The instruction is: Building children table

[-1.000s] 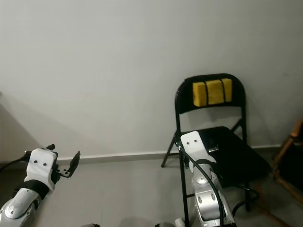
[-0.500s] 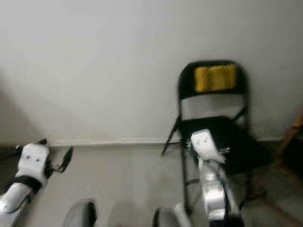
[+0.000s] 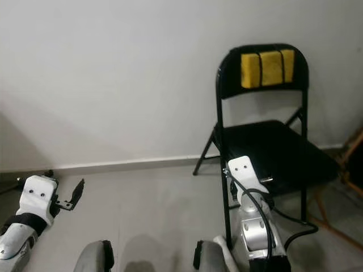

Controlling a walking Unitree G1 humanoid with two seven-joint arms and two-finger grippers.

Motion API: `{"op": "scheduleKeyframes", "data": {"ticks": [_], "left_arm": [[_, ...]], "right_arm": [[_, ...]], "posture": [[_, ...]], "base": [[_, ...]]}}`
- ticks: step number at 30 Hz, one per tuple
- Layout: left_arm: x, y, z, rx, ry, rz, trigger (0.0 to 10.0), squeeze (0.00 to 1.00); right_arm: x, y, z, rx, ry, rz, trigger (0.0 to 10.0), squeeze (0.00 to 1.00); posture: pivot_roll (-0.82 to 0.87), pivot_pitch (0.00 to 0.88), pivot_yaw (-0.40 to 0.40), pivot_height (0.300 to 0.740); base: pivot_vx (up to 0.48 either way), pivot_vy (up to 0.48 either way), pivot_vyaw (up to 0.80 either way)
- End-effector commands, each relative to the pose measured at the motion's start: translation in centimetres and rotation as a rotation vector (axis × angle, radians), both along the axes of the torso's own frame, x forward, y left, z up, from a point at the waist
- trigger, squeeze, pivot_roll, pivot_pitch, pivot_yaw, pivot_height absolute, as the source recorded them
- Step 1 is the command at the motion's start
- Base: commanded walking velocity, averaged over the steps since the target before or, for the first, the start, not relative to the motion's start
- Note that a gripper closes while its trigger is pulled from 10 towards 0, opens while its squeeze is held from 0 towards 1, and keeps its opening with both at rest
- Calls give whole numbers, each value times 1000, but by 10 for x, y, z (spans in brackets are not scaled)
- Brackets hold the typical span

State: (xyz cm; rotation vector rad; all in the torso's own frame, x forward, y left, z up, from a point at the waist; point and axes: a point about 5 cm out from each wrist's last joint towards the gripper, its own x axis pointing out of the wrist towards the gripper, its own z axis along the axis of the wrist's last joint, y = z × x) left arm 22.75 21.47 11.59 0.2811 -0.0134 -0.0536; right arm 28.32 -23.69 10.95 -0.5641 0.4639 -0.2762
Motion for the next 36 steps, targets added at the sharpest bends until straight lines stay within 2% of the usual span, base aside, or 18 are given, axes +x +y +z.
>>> {"op": "scheduleKeyframes", "data": {"ticks": [1,12,24,36], "left_arm": [[-2,1,-1,17,6,-7,10000,0],[-5,0,-3,16,12,-6,10000,0],[-7,-4,-5,14,20,-9,10000,0],[-9,-3,-7,13,25,-3,10000,0]], "right_arm": [[-2,1,-7,30,35,-4,10000,0],[1,3,-8,30,62,34,10000,0],[-2,5,-20,54,136,67,10000,0],[1,-9,-23,51,182,59,10000,0]], "posture": [[-47,0,-33,485],[-49,0,-39,455],[-49,0,-43,410],[-49,0,-47,375]], "base": [[0,0,0],[0,0,0],[0,0,0],[0,0,0]]}}
